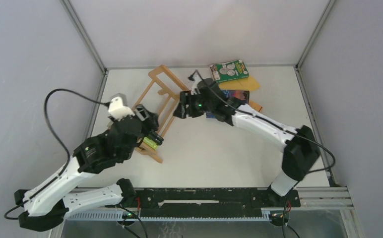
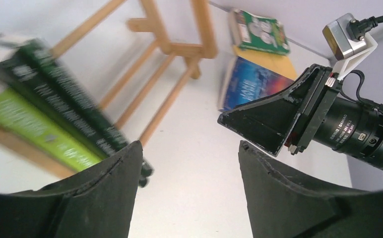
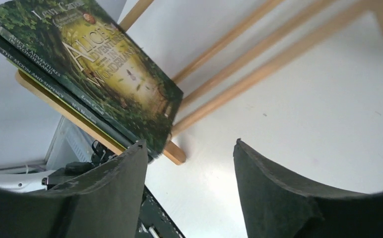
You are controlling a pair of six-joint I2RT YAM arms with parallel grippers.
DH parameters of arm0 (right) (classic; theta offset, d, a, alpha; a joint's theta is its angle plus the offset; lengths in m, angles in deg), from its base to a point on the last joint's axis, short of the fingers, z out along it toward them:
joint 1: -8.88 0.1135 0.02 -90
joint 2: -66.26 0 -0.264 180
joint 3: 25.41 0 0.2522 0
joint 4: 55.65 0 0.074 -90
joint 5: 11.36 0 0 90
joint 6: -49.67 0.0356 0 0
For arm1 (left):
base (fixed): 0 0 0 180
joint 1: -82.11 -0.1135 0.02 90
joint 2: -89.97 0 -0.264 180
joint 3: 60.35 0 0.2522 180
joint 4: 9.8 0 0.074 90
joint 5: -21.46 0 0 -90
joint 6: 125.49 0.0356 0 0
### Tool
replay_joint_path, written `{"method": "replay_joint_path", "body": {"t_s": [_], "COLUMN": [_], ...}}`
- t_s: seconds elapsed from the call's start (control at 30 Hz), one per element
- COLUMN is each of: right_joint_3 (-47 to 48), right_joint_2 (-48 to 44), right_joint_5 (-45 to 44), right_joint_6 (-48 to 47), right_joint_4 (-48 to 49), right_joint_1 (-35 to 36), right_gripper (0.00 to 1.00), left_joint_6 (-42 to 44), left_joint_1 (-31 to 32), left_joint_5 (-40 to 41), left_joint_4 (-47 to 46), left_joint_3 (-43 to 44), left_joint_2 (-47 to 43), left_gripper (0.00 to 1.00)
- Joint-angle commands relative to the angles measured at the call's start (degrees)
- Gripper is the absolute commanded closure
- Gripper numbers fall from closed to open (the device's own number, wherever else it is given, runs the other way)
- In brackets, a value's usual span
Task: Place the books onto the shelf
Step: Pick up the book from the center of the board.
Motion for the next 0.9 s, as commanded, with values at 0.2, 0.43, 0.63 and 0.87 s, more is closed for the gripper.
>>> {"method": "replay_joint_path", "body": {"t_s": [0.2,0.43,0.63,0.87], "right_joint_3": [-20.1,-23.4,-27.3,-36.3], "right_joint_2": [-22.5,-23.4,-22.4,-24.8], "right_joint_5": [-15.8,-12.5,-9.7,-10.8], "right_joint_6": [4.7,5.8,11.3,16.9], "right_joint_4": [4.1,4.7,6.7,12.7], "right_joint_1": [-11.7,-24.3,-32.1,-34.4], "right_gripper": [0.17,0.17,0.16,0.15], "left_joint_6": [17.1,20.9,19.0,20.7], "left_joint_1": [1.7,1.4,-4.1,-10.7], "left_joint_5": [-16.1,-20.1,-29.9,-40.1], "left_joint_4": [-22.6,-23.7,-25.8,-32.0], "left_joint_3": [9.8,21.4,26.9,26.6], "left_joint_2": [18.0,35.3,45.6,52.5], "left_gripper": [0.16,0.05,0.01,0.01]}}
